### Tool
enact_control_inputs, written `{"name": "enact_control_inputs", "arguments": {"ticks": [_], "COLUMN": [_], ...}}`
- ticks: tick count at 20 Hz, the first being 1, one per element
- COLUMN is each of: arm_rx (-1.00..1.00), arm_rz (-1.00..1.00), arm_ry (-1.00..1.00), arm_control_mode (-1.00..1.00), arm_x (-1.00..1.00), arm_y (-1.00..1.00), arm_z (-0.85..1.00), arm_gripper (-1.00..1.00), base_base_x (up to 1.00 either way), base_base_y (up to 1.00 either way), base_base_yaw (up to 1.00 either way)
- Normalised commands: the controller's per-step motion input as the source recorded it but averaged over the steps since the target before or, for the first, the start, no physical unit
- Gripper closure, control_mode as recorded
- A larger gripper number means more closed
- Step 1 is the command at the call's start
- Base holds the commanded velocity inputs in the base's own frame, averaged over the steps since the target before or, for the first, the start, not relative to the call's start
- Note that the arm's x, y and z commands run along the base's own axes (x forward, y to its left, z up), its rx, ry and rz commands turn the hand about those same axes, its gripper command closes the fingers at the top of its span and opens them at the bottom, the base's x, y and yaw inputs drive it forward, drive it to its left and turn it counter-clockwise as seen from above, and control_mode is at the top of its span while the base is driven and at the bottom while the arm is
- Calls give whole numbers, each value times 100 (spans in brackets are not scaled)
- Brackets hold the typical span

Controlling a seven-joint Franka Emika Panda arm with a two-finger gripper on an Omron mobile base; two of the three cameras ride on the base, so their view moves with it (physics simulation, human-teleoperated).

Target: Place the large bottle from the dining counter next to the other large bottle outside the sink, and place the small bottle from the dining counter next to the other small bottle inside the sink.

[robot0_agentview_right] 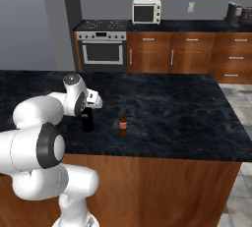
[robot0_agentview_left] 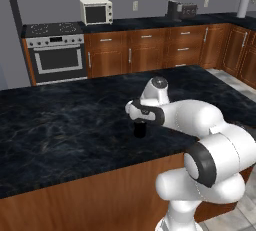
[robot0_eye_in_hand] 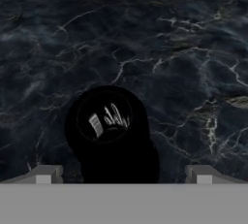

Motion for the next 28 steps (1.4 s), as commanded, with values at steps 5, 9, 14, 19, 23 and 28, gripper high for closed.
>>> {"name": "enact_control_inputs", "arguments": {"ticks": [5,9,14,19,23,28], "arm_rx": [0,0,0,0,0,0], "arm_rz": [0,0,0,0,0,0], "arm_ry": [0,0,0,-5,-12,-17], "arm_control_mode": [-100,-100,-100,-100,-100,-100], "arm_x": [13,14,27,-9,-29,-49], "arm_y": [2,2,6,2,0,0], "arm_z": [-12,-12,-10,0,7,18], "arm_gripper": [-100,-100,100,100,100,100], "base_base_x": [0,0,0,0,0,0], "base_base_y": [0,0,0,0,0,0], "base_base_yaw": [0,0,0,0,0,0]}}
